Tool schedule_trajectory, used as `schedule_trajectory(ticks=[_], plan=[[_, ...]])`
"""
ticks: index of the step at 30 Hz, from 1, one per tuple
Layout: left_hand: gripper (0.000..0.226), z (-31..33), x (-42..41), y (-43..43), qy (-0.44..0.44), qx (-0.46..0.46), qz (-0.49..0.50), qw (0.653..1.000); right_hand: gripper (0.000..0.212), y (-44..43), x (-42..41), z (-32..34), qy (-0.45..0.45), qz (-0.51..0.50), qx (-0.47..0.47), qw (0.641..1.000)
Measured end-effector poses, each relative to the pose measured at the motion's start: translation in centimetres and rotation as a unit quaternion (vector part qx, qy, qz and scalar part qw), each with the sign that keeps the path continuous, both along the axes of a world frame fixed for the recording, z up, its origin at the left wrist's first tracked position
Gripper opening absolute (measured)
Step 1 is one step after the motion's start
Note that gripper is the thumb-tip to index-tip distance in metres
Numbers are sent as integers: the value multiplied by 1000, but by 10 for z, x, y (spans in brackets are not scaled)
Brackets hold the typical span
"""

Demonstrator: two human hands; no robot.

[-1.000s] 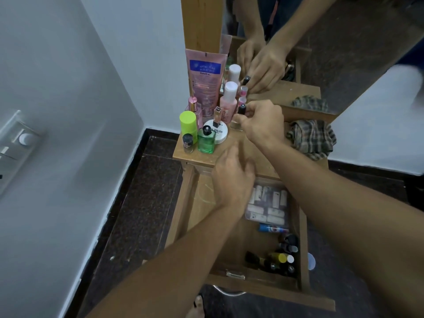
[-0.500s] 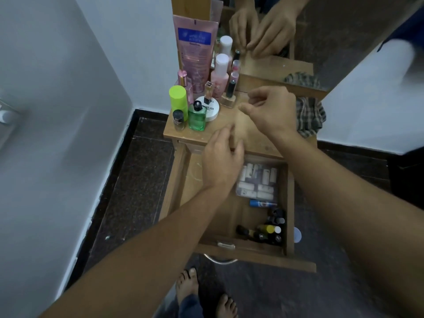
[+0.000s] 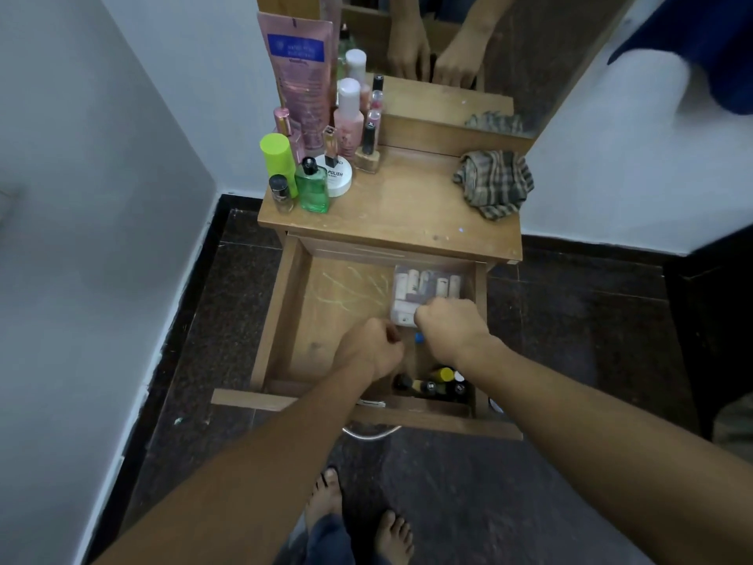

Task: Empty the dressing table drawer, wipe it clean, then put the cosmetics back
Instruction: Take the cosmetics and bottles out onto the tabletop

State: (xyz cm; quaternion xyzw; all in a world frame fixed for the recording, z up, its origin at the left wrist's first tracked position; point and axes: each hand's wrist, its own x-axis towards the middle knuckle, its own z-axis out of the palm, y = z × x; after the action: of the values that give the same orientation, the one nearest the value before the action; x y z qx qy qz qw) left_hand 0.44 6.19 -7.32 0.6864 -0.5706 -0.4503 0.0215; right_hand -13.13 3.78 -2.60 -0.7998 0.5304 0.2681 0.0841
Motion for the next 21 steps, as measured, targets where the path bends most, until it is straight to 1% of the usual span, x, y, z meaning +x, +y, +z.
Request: schedule_trajectory(ticks=[3, 5, 7, 9, 10, 11, 12, 13, 14, 15, 16, 17, 18, 19, 21], plan=[[13, -2, 1, 2, 1, 2, 12, 1000, 23, 0, 6, -7, 19, 36, -15, 999], [12, -2, 3, 3, 15, -9, 12, 1000, 23, 1, 11, -10, 33, 63, -9, 997], [14, -1, 4, 2, 27, -13, 13, 999, 24, 2, 13, -11, 27, 77, -5, 997], [17, 1, 5, -3, 39, -10, 29, 999, 23, -3, 13, -6, -6, 67, -17, 998], [24, 3, 5, -5, 55, -10, 50, 997, 22, -7, 12, -2, -32, 53, -31, 998], [34, 5, 6, -8, 88, -10, 81, 993, 22, -12, 11, 3, -62, 32, -50, 996], [42, 9, 6, -10, 143, -8, 121, 982, 22, -17, 9, 9, -103, 1, -72, 992], [47, 14, 6, -12, 210, -14, 164, 964, 20, -23, 7, 14, -156, -39, -97, 982], [49, 19, 5, -15, 270, -33, 204, 940, 19, -28, 5, 20, -219, -83, -124, 964], [48, 25, 3, -19, 313, -66, 238, 917, 20, -33, 4, 25, -286, -124, -154, 938], [45, 30, 2, -22, 331, -110, 264, 899, 20, -39, 4, 31, -352, -156, -186, 904], [41, 34, 1, -26, 321, -158, 280, 891, 20, -46, 7, 37, -405, -177, -214, 871], [36, 37, 0, -30, 292, -200, 285, 891, 20, -53, 11, 43, -442, -191, -237, 843], [32, 39, 0, -33, 261, -230, 282, 894, 21, -60, 17, 49, -466, -204, -256, 822], [26, 39, 0, -37, 233, -248, 279, 898, 21, -78, 30, 56, -491, -224, -288, 791]])
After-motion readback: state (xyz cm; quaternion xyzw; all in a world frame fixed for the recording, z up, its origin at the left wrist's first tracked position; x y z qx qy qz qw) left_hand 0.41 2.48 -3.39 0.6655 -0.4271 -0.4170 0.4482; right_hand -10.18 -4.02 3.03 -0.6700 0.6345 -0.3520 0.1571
